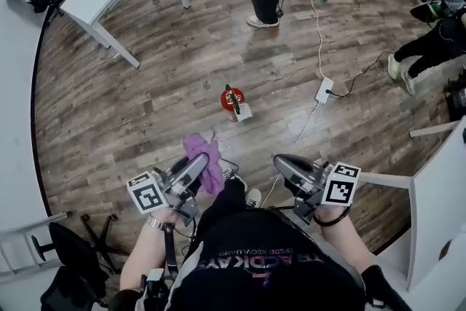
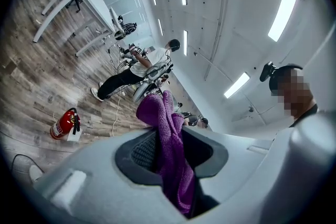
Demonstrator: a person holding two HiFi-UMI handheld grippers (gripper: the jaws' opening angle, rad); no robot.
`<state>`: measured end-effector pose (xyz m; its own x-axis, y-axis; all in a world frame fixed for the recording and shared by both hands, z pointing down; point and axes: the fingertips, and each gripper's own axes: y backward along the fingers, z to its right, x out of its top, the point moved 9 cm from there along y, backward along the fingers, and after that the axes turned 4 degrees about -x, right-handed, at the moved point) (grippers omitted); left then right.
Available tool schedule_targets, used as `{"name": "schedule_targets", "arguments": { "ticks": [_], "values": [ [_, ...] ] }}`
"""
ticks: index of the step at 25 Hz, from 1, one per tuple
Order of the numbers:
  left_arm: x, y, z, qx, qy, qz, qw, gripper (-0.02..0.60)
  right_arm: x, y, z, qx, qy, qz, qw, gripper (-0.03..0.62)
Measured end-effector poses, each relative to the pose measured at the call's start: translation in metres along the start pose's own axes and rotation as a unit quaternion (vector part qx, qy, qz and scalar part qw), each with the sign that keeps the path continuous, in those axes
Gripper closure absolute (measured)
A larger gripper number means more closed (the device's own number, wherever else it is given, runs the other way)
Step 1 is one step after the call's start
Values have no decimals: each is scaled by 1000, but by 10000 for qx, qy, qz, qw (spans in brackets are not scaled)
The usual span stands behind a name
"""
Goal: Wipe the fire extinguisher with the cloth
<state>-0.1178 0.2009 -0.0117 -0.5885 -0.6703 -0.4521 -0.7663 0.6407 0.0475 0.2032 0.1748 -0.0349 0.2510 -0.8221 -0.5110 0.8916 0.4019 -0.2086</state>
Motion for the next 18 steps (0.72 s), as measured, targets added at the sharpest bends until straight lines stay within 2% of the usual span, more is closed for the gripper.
{"name": "schedule_targets", "arguments": {
  "ticks": [9, 15, 18],
  "values": [
    [82, -22, -57, 17, -19, -75, 10000, 477, 64, -64, 13, -87, 197, 156, 9996, 589],
    [103, -29, -78, 133, -33, -133, 9998, 477, 88, -88, 34, -115, 139, 95, 9998, 589],
    [103, -32, -88, 274, 61, -21, 9996, 477, 105, -100, 44, -21, 176, -42, 9998, 589]
  ]
}}
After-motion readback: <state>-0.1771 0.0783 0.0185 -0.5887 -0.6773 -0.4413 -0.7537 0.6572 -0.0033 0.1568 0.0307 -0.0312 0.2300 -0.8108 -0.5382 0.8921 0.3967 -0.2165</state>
